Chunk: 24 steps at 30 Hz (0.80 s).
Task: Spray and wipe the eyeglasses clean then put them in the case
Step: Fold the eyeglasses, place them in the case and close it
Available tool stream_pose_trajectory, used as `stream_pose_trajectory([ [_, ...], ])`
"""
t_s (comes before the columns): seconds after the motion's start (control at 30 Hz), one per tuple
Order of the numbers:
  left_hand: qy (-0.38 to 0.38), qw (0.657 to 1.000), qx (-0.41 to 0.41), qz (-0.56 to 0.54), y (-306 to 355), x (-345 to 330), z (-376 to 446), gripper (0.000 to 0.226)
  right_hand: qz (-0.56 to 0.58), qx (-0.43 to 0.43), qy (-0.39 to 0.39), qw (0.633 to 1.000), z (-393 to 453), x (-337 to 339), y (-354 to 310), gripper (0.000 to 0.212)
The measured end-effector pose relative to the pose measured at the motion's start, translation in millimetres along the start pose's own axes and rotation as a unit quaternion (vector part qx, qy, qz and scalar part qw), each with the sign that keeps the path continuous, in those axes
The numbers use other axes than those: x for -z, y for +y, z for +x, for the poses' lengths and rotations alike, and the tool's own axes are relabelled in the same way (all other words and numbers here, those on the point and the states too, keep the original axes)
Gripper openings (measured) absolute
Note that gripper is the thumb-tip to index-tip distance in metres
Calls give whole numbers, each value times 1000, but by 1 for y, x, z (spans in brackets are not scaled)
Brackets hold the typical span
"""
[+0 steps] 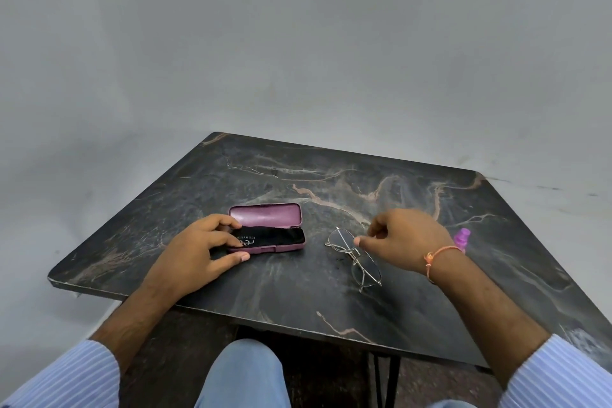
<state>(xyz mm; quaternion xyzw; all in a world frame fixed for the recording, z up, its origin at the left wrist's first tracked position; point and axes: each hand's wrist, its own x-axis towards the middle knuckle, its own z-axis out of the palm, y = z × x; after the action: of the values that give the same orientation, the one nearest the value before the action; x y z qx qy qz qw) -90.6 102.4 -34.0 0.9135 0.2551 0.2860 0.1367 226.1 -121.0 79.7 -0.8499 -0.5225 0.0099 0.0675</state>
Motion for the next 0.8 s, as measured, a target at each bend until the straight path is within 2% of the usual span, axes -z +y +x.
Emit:
stream_pose_trajectory([
  [0.07, -1, 1000, 7, -10, 1, 1, -1, 25, 4, -32, -31, 999, -1, -8, 1, 55],
  [0.13, -3, 1000, 10, -16, 2, 3, -2, 29, 31, -49, -48, 997, 0, -13, -2, 54],
  [0.27, 4, 998, 30, -46, 6, 7, -3, 41, 112, -73, -74, 988, 4, -16, -8, 36],
  [0.4, 31, 995, 63, -67, 9, 10, -1, 47, 227, -104, -104, 963, 7, -23, -6, 22],
  [0.57, 14, 983, 167, -78, 4, 8, 6, 77, 342, -124, -154, 919, 7, -27, -2, 12],
  [0.67, -18, 983, 173, -63, 2, 8, 12, 95, 395, -114, -188, 892, 5, -26, -2, 9],
  [0.8, -46, 980, 185, -56, 5, 10, 16, 100, 437, -55, -178, 880, 6, -21, -6, 10],
])
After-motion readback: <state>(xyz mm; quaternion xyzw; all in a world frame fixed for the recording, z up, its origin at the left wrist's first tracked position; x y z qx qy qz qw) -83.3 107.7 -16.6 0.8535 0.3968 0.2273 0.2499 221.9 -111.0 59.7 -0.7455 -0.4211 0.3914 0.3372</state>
